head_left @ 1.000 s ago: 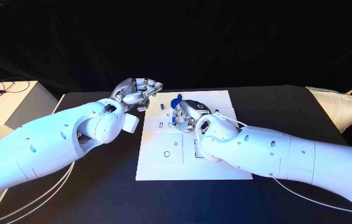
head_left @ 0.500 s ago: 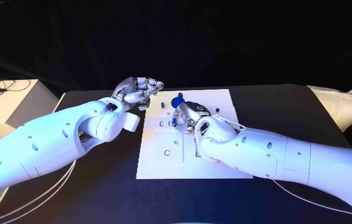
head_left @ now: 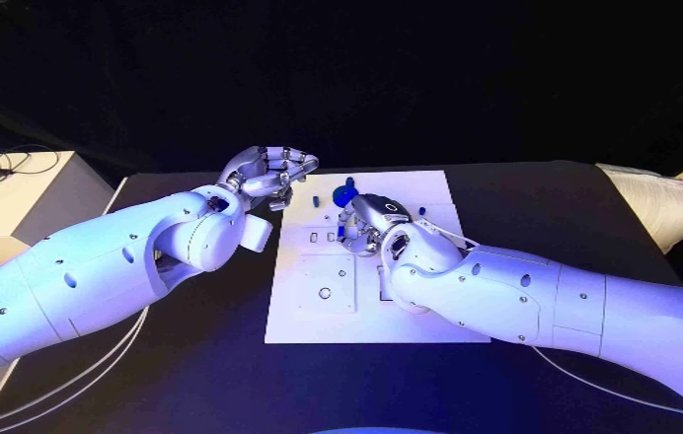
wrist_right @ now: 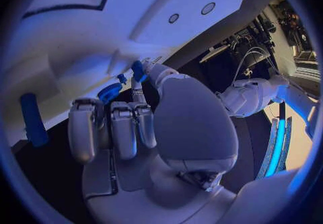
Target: Assemble the parts on the task board
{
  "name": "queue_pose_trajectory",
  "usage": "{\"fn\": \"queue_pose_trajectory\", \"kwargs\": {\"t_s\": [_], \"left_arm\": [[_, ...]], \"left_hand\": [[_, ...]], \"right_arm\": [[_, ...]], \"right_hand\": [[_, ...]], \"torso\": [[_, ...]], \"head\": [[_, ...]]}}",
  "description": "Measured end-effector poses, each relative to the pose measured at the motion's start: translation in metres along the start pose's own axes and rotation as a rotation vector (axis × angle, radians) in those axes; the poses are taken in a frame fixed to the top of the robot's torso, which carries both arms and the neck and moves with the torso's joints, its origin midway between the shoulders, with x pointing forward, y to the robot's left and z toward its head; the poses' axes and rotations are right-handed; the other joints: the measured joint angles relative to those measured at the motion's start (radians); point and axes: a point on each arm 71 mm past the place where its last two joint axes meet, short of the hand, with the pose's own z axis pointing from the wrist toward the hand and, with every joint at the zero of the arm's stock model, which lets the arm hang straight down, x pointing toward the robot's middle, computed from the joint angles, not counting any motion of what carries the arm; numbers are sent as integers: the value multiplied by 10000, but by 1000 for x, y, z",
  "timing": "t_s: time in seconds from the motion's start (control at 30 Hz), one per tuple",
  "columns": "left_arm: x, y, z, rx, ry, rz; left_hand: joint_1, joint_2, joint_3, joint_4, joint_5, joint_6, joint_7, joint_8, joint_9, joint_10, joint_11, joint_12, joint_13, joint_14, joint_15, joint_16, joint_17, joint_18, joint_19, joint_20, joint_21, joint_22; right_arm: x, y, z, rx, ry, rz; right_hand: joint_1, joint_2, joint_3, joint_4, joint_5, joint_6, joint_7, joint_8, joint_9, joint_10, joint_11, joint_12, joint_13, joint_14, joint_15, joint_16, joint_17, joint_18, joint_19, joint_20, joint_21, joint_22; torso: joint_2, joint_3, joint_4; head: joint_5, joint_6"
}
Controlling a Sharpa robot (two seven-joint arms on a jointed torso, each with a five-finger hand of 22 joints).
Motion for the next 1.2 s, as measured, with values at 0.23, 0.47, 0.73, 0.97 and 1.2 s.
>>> {"fn": "queue_pose_trajectory", "kwargs": {"t_s": [0.23, 0.47, 0.73, 0.97, 1.2], "left_arm": [[0, 0, 0, 0, 0, 7], [-1, 0, 0, -1, -1, 14], [-1, 0, 0, -1, -1, 18], [-1, 0, -1, 0, 3, 21], [-1, 0, -1, 0, 2, 23]], "left_hand": [[0, 0, 0, 0, 0, 0, 0, -1, -1, 0, 0, 0, 0, 0, 0, -1, 0, 0, -1, 0, 0, 0], [0, 0, 0, 0, 0, 0, 0, -1, -2, 0, 0, 0, 1, 0, 0, -1, -1, 0, -2, -1, 0, -1], [0, 0, 0, 0, 0, 0, 0, -2, -3, 0, 1, 0, -9, 0, 0, -1, -1, 0, 34, -37, 0, 29], [0, 0, 0, 0, 0, 0, 0, -2, -3, 1, 1, 0, -8, 0, 0, -2, -1, 0, 34, -37, -1, 29], [0, 0, 0, 0, 0, 0, 0, -3, -4, 1, 1, 0, -8, 0, 0, -2, -1, 0, 34, -37, 0, 28]], "right_arm": [[1, 0, 0, -31, 9, 0], [1, 1, 0, -89, 27, 9], [2, 1, 0, -117, 56, -13], [2, 0, 1, -117, 73, -48], [3, -1, 2, -108, 116, -84]], "right_hand": [[-79, -79, 0, 0, 0, -49, 49, 3, -2, 0, 0, 0, -1, 0, 1, 0, 0, 1, 0, 0, 0, -1], [-79, -79, 0, 0, 0, -63, 63, 3, -5, 0, 0, 0, -1, 1, 1, 0, 0, 1, 0, 0, 0, -2], [-118, -118, 0, 0, 1, -63, 63, 4, -6, 0, 0, 0, -3, 1, 1, 0, 0, 1, 0, 0, 0, -3], [-118, -118, -28, -28, 1, -63, 62, 4, -5, 0, 0, 0, -3, -36, 39, 0, 0, 2, 0, 0, 0, -4], [-210, -210, -28, -28, -39, -194, 89, 4, -24, 0, 0, 0, -4, -3, 72, 0, 0, 2, 0, 0, -37, -4]], "torso": [[-6, 2, -1], [-4, 2, -6], [3, 4, -6], [5, 6, -3], [5, 6, -5]], "head": [[22, -10], [26, -18], [30, -37], [39, -60], [49, -74]]}}
